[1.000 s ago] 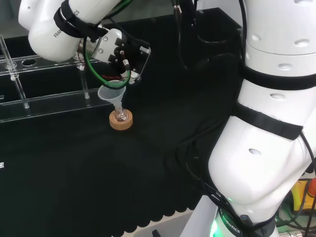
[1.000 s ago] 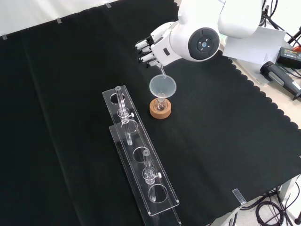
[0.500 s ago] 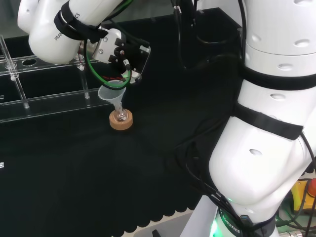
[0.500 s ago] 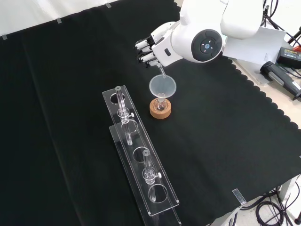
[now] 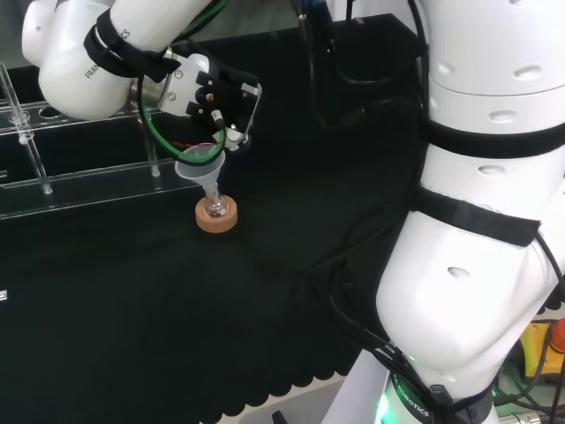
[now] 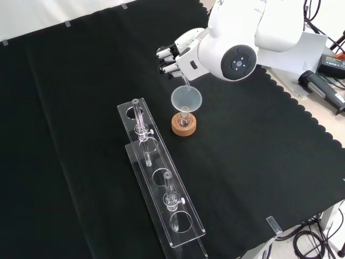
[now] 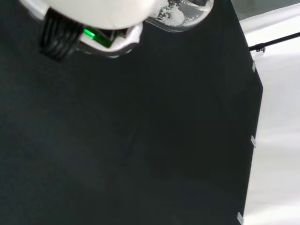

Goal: Pour all the NaCl from the weighing funnel into the round-bottom flask.

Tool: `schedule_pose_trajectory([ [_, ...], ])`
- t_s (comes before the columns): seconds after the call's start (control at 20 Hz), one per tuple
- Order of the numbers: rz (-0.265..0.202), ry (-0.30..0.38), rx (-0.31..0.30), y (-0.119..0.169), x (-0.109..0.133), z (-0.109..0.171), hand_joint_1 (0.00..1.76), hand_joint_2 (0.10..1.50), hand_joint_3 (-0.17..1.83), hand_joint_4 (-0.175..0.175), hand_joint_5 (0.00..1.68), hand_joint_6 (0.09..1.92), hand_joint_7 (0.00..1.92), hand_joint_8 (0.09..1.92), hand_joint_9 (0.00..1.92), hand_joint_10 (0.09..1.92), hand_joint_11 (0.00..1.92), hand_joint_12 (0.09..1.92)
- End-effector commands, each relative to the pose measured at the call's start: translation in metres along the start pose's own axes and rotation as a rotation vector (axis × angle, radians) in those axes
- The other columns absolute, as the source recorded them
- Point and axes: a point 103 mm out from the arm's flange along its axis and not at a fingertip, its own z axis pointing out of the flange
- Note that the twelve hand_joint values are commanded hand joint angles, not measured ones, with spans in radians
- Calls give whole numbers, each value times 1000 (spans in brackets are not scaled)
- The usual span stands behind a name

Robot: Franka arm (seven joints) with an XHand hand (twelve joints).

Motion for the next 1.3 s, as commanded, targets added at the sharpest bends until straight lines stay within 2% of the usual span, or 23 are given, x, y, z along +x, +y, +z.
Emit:
schedule_pose_trajectory([
  [0.05,11,-13,0,0,1,-1,1147,622,640,175,1399,430,703,642,1092,257,803,1080],
  [0.55,11,-21,-25,0,-5,5,1146,622,641,175,1398,433,700,642,1089,255,802,1081],
  [0.6,10,-83,-34,-2,-2,-2,1146,622,641,175,1398,433,700,642,1089,254,801,1081],
  [0.65,12,-94,-33,-3,-1,-6,1146,622,641,175,1398,433,699,642,1088,254,801,1081],
  [0.75,2,-77,-40,2,-6,10,1146,622,642,175,1398,434,699,642,1088,254,801,1081],
  [0.9,5,-76,-34,1,-4,3,1146,622,642,175,1397,435,698,643,1087,253,801,1082],
  [1.0,1,-55,-43,2,-4,8,1146,622,642,175,1397,435,697,643,1086,253,801,1082],
  [1.3,11,-64,-30,-1,-3,-1,1146,621,643,175,1396,437,696,643,1085,252,800,1082],
])
